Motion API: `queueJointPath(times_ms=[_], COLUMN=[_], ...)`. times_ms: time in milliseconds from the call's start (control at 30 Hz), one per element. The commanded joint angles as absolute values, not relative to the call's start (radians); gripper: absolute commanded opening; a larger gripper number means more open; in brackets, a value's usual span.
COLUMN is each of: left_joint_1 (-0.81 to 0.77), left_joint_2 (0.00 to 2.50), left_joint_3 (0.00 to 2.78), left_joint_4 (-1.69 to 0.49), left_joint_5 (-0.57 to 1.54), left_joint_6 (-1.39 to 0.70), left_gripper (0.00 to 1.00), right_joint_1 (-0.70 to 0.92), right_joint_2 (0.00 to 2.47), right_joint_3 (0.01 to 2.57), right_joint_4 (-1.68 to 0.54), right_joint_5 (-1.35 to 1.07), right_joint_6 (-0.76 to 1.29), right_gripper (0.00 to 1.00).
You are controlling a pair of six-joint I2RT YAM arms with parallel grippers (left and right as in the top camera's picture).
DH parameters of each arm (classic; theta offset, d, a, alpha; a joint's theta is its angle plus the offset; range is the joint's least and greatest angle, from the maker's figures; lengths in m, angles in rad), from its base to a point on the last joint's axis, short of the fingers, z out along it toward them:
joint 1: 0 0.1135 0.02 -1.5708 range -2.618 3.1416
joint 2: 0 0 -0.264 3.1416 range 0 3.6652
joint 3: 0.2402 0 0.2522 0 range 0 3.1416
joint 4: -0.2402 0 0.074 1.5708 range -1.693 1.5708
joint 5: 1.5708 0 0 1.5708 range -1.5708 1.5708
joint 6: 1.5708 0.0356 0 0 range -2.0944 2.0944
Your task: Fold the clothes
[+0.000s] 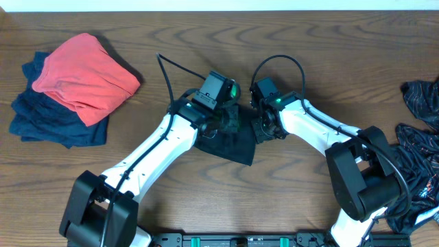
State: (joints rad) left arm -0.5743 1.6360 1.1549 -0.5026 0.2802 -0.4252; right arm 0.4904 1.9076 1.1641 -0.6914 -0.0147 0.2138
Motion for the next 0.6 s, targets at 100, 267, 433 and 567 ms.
queueJointPath(times_ms=[100, 267, 433, 567], left_joint_1=[-0.608, -0.568, -0.461, -0.363], left_joint_2=[1.639, 1.555, 1.433, 1.391], left_joint_3=[1.18, 1.194, 1.196, 1.196], left_joint_4=[-0.484, -0.532, -0.6, -0.626], left_joint_5=[0.302, 0.319, 0.191, 0.137], left_joint_6=[-0.406, -0.368, -0.36, -0.36], left_gripper=[0.51, 0.52, 0.52, 0.52], right_joint_1=[0.505, 0.464, 0.375, 0.322], right_joint_2=[1.917, 1.88, 1.766, 1.666], right_joint_3=[1.169, 1.187, 1.269, 1.35], right_joint_4=[-0.692, -0.728, -0.79, -0.786], right_joint_5=[-0.034, 0.042, 0.107, -0.083], right_joint_6=[0.244, 0.274, 0.265, 0.178], right_gripper=[0.59, 0.65, 0.69, 0.68])
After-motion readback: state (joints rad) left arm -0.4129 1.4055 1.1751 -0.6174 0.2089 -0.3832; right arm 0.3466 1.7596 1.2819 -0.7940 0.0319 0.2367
